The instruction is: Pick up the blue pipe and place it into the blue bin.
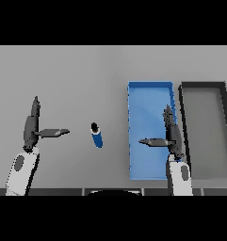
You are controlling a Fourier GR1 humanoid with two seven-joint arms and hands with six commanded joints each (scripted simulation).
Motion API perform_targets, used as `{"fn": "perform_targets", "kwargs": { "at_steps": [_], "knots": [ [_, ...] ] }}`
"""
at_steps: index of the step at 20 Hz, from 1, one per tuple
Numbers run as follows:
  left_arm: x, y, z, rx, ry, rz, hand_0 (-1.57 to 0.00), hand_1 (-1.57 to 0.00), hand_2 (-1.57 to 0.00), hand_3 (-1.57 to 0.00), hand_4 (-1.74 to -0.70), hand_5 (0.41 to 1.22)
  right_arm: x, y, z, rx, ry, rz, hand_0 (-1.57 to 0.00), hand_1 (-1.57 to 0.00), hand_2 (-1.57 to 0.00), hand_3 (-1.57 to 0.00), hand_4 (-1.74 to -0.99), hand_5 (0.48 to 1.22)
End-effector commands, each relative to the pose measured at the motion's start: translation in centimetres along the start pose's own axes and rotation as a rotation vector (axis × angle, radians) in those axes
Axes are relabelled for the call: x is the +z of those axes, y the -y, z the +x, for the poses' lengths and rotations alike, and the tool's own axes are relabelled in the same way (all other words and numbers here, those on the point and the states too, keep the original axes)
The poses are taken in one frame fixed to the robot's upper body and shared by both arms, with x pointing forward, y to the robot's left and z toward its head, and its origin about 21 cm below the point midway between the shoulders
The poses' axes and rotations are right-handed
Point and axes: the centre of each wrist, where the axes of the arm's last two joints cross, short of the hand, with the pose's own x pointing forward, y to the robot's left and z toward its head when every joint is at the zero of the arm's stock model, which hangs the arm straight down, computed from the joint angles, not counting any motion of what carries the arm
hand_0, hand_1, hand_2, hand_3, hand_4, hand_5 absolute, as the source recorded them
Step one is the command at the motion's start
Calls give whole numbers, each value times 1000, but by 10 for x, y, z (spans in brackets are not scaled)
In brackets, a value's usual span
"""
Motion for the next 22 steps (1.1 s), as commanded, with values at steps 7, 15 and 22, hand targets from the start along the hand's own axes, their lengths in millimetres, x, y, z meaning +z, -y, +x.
{"fn": "perform_targets", "kwargs": {
  "at_steps": [7,15,22],
  "knots": [
    [5,-17,-5,-71,45,-124,1,1,1,1,-1006,586,4,1,2,105,51,49,1,1,1,1,-1222,603],
    [13,-39,-8,-140,84,-361,1,1,1,1,-1015,592,18,9,16,238,74,126,1,1,1,1,-1225,592],
    [28,-21,4,-171,55,-613,1,1,1,1,-1040,532,16,11,15,253,115,154,1,1,1,1,-1225,603]
  ]
}}
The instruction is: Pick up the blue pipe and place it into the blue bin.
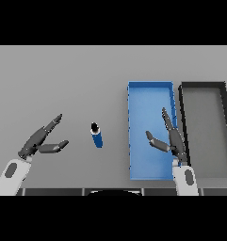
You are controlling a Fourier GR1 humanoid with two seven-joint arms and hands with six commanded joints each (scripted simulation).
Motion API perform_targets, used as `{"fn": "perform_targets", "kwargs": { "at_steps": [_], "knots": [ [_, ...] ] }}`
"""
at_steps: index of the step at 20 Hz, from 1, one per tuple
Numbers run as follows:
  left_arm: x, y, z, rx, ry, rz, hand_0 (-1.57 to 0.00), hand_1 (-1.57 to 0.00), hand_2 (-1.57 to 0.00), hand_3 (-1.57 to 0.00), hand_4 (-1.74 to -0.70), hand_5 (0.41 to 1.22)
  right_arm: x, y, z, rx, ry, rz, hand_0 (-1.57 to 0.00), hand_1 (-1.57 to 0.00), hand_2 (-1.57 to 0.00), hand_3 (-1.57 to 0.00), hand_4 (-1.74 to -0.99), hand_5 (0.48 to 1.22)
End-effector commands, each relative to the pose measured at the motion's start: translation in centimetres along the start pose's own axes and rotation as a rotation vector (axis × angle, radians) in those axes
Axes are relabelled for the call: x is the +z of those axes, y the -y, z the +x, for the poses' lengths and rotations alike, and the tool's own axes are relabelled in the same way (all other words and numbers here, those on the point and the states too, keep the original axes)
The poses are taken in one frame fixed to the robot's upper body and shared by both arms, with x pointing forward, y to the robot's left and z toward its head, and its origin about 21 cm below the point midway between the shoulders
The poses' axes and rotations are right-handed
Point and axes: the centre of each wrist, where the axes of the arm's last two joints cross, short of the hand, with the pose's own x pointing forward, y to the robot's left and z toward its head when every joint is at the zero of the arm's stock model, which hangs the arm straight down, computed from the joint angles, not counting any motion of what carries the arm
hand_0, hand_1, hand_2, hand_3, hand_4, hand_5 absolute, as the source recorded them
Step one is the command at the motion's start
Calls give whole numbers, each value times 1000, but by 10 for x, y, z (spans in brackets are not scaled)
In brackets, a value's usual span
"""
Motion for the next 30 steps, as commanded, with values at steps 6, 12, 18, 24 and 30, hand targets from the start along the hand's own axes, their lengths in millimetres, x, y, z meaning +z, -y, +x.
{"fn": "perform_targets", "kwargs": {
  "at_steps": [6,12,18,24,30],
  "knots": [
    [-12,34,10,0,3,-165,1,1,1,1,-1094,463,3,-3,-1,-7,6,0,1,1,1,1,-1256,616],
    [-37,71,9,26,19,-235,1,1,1,1,-1117,446,5,-3,-1,-25,1,-1,1,1,1,1,-1272,617],
    [-70,99,1,76,5,-275,1,1,1,1,-1117,448,9,0,1,-31,-4,-17,1,1,1,1,-1274,605],
    [-96,113,-2,83,69,-277,1,1,1,1,-1092,477,12,-3,0,-35,-7,-20,1,1,1,1,-1264,598],
    [-108,131,-2,232,95,-226,-668,-788,-873,-875,-1419,906,8,-2,-2,-25,-8,-14,1,1,1,1,-1259,605]
  ]
}}
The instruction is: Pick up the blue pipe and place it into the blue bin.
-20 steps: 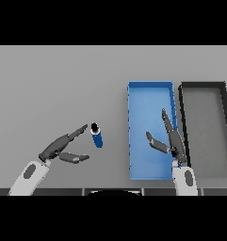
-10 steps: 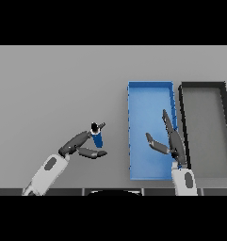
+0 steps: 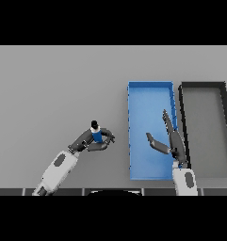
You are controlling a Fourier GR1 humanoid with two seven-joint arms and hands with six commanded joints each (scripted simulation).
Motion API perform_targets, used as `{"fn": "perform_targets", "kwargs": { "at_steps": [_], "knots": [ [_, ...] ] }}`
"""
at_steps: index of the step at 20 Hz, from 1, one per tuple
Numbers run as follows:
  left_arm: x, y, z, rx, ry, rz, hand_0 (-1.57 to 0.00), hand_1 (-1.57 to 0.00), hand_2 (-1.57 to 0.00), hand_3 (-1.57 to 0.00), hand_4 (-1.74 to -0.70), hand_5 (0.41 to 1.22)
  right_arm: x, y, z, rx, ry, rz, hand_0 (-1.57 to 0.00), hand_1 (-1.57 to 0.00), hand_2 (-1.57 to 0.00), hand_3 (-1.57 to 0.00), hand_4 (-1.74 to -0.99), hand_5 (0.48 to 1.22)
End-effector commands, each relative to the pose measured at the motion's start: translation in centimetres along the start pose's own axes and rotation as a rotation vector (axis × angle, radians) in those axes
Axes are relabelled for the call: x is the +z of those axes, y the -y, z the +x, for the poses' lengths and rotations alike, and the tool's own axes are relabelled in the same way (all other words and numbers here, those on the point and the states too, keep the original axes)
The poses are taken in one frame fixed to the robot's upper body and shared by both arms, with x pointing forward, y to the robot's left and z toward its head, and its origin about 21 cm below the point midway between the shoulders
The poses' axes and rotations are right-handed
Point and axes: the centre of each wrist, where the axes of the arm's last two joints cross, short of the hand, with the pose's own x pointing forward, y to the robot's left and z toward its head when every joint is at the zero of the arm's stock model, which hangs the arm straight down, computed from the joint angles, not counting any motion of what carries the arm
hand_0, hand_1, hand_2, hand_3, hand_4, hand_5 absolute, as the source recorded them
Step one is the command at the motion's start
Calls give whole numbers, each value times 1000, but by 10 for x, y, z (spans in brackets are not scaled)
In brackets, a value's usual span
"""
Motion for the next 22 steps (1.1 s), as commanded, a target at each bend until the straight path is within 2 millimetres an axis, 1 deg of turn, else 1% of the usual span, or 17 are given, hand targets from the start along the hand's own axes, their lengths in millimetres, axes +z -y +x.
{"fn": "perform_targets", "kwargs": {
  "at_steps": [1,2,4,5,6,8,10,12,13,15,16,17,18,20,22],
  "knots": [
    [1,1,-3,3,19,7,-849,-945,-1013,-1003,-1481,969,1,0,3,-2,20,-2,1,1,1,1,-1261,609],
    [3,4,-4,20,35,8,-993,-1070,-1124,-1102,-1532,1020,1,0,3,-4,17,-2,1,1,1,1,-1262,611],
    [5,10,-3,-5,50,8,-1201,-1250,-1285,-1215,-1604,1092,1,-2,2,-4,12,-7,1,1,1,1,-1260,614],
    [2,13,1,-26,50,12,-1275,-1314,-1342,-1265,-1629,1118,-2,-5,3,-4,2,1,1,1,1,1,-1258,615],
    [3,15,0,-31,57,13,-1334,-1366,-1388,-1307,-1649,1139,-1,-2,2,1,6,-2,1,1,1,1,-1255,616],
    [-1,19,5,-33,101,12,-1420,-1440,-1454,-1365,-1679,1168,-1,0,2,7,11,-1,1,1,1,1,-1250,622],
    [-4,20,15,-28,165,11,-1474,-1487,-1496,-1403,-1699,1187,-1,1,1,9,0,2,1,1,1,1,-1244,623],
    [-5,21,31,-33,224,-9,-1509,-1517,-1523,-1426,-1710,1199,0,1,0,16,3,7,1,1,1,1,-1249,629],
    [-5,25,38,-35,260,-30,-1521,-1528,-1533,-1433,-1714,1204,-1,2,2,23,11,8,1,1,1,1,-1239,629],
    [-7,22,51,-41,279,-48,-1539,-1543,-1546,-1441,-1720,1210,-1,3,2,39,5,-1,1,1,1,1,-1221,631],
    [-11,24,59,-48,281,-60,-1546,-1549,-1551,-1444,-1721,1212,0,3,1,33,2,-2,1,1,1,1,-1219,634],
    [-11,26,64,-53,280,-72,-1551,-1553,-1555,-1445,-1723,1214,1,3,1,29,14,3,1,1,1,1,-1217,635],
    [-12,22,69,-62,276,-77,-1555,-1557,-1558,-1446,-1723,1215,2,5,0,32,17,-3,1,1,1,1,-1216,637],
    [-13,26,80,-60,270,-96,-1561,-1562,-1563,-1445,-1726,1217,2,1,-1,33,28,0,1,1,1,1,-1208,640],
    [-12,30,81,-61,258,-112,-1564,-1565,-1566,-1442,-1727,1219,4,2,-1,44,26,6,1,1,1,1,-1189,631]
  ]
}}
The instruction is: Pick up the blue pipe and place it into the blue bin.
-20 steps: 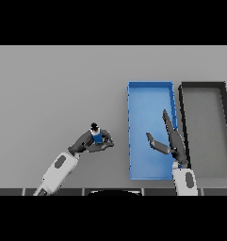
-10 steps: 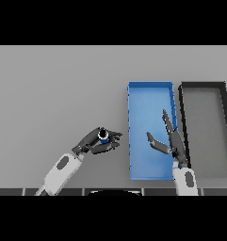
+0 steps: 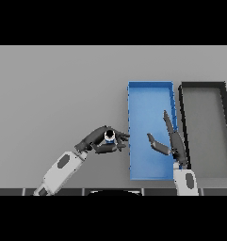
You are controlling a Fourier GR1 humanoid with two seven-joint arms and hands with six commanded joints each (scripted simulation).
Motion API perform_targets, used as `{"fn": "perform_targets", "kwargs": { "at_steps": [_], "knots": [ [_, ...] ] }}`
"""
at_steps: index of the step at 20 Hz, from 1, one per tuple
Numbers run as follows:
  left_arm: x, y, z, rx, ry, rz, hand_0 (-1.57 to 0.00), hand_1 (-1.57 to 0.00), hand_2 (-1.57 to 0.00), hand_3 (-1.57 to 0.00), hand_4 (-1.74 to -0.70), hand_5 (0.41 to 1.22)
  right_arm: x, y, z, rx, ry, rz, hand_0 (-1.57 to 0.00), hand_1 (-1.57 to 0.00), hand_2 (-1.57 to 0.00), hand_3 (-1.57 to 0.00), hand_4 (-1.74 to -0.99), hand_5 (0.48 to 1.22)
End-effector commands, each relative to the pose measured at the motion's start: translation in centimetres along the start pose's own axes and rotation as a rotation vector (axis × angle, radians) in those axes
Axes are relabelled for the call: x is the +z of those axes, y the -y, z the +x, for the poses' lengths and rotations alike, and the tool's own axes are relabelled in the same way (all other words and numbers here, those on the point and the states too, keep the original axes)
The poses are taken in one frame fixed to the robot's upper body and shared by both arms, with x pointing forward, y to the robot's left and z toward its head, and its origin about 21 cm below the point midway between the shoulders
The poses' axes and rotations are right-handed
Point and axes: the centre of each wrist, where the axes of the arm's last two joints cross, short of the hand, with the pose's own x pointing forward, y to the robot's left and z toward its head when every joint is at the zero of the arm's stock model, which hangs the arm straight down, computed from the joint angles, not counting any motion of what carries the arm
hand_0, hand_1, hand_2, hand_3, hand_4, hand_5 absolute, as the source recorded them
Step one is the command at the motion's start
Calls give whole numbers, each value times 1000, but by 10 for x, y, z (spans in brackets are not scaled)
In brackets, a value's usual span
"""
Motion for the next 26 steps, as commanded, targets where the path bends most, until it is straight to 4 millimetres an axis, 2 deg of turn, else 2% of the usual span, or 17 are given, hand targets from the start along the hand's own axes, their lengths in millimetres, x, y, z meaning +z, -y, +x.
{"fn": "perform_targets", "kwargs": {
  "at_steps": [1,3,9,11,13,17,20,23,26],
  "knots": [
    [1,-1,-4,-6,-10,-1,-1566,-1566,-1567,-1441,-1727,1219,1,0,0,-5,-8,-3,1,1,1,1,-1186,629],
    [-6,-3,0,0,-12,1,-1568,-1568,-1568,-1442,-1729,1219,1,0,0,-9,-13,-5,1,1,1,1,-1177,629],
    [0,-4,-2,-16,-27,-1,-1570,-1570,-1570,-1442,-1730,1220,7,6,-1,-14,-10,-12,1,1,1,1,-1207,619],
    [-2,-4,-1,-16,-20,-2,-1570,-1571,-1571,-1438,-1731,1220,2,4,5,-38,12,2,1,1,1,1,-1191,619],
    [-1,-5,-1,-17,-18,-8,-1571,-1571,-1571,-1438,-1731,1221,0,10,14,-114,69,66,1,1,1,1,-1197,604],
    [1,-5,-2,-21,-19,-14,-1571,-1571,-1571,-1440,-1730,1221,-13,29,60,-156,144,266,1,1,1,1,-1232,550],
    [1,-2,-2,-23,-13,-11,-1571,-1571,-1571,-1440,-1731,1221,-21,29,96,-107,193,425,1,1,1,1,-1274,518],
    [-5,-4,1,-24,-32,-11,-1571,-1571,-1571,-1439,-1732,1221,-32,19,123,-81,225,563,1,1,1,1,-1305,522],
    [-5,-4,-2,-37,-44,-11,-1571,-1571,-1571,-1436,-1732,1221,-41,6,146,-43,254,666,1,1,1,1,-1295,522]
  ]
}}
